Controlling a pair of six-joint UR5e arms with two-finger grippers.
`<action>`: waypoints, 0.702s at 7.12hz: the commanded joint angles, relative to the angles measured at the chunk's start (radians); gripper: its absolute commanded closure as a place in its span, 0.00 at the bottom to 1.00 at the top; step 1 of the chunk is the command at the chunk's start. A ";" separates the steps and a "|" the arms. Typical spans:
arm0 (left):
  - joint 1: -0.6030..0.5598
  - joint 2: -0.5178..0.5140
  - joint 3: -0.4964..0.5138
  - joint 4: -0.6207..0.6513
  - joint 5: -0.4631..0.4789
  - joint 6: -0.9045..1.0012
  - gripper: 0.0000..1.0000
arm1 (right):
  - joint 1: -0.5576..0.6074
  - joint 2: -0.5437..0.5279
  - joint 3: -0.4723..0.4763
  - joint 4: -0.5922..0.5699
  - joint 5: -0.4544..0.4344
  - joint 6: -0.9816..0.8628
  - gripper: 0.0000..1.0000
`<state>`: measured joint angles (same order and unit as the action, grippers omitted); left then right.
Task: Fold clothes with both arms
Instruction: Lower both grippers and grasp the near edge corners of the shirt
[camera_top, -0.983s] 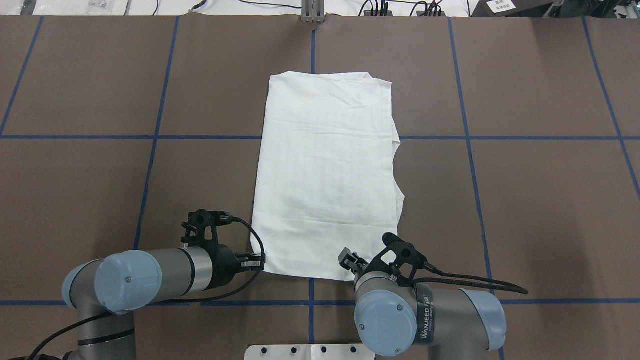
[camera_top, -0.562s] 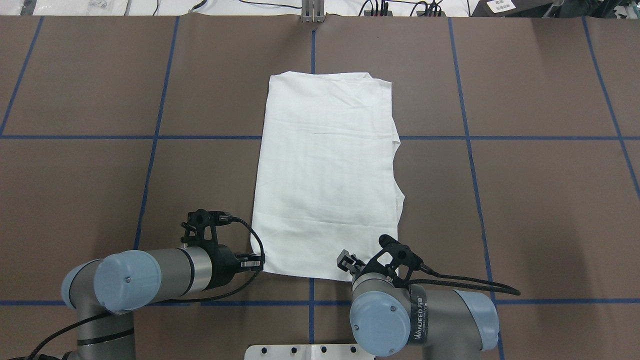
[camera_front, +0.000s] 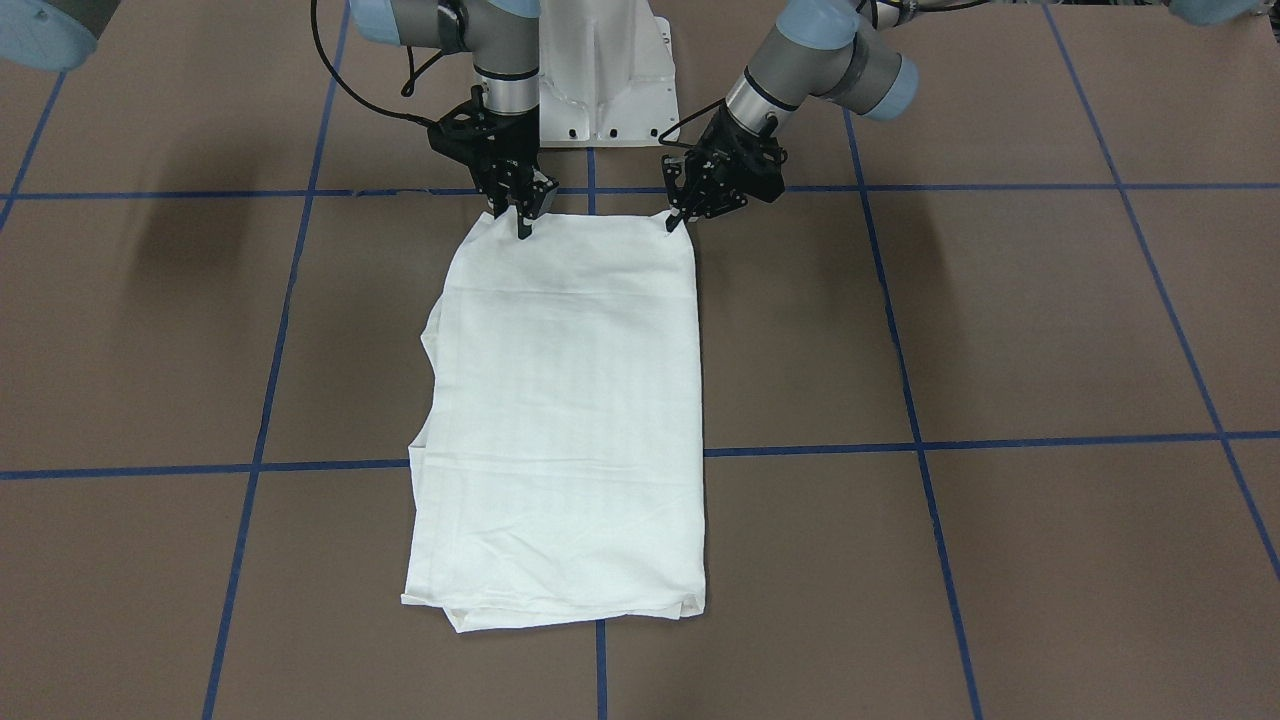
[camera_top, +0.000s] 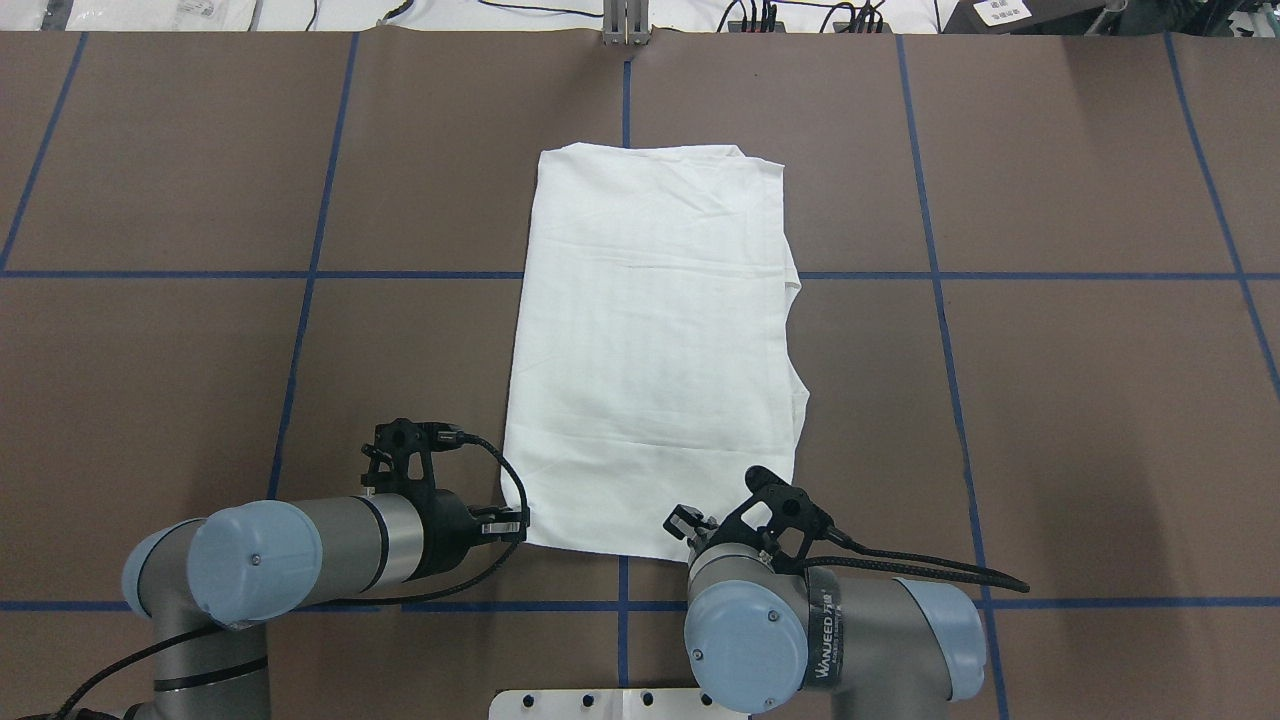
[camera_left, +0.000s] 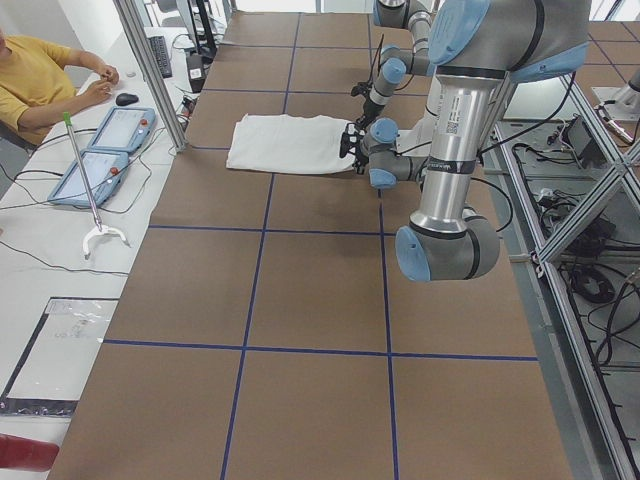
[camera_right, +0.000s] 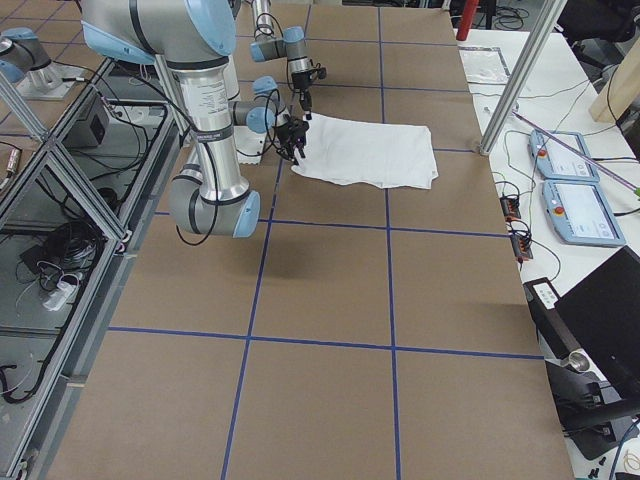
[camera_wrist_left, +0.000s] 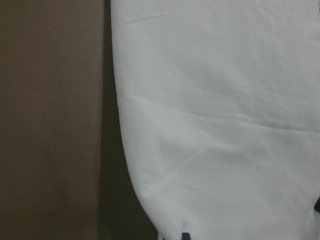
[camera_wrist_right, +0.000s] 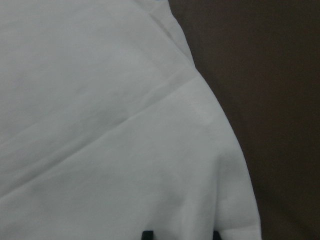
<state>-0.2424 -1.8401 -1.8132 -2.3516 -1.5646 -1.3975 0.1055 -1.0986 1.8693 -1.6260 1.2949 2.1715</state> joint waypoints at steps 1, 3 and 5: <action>0.000 -0.002 -0.002 0.000 0.000 0.000 1.00 | 0.000 0.008 -0.001 0.002 -0.002 0.025 1.00; -0.002 0.004 -0.044 0.005 -0.012 0.003 1.00 | 0.022 0.013 0.031 0.000 -0.005 0.051 1.00; -0.006 0.012 -0.183 0.102 -0.017 0.008 1.00 | 0.042 -0.012 0.158 -0.021 -0.005 0.050 1.00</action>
<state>-0.2469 -1.8317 -1.9070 -2.3205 -1.5781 -1.3917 0.1337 -1.0970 1.9525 -1.6358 1.2909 2.2197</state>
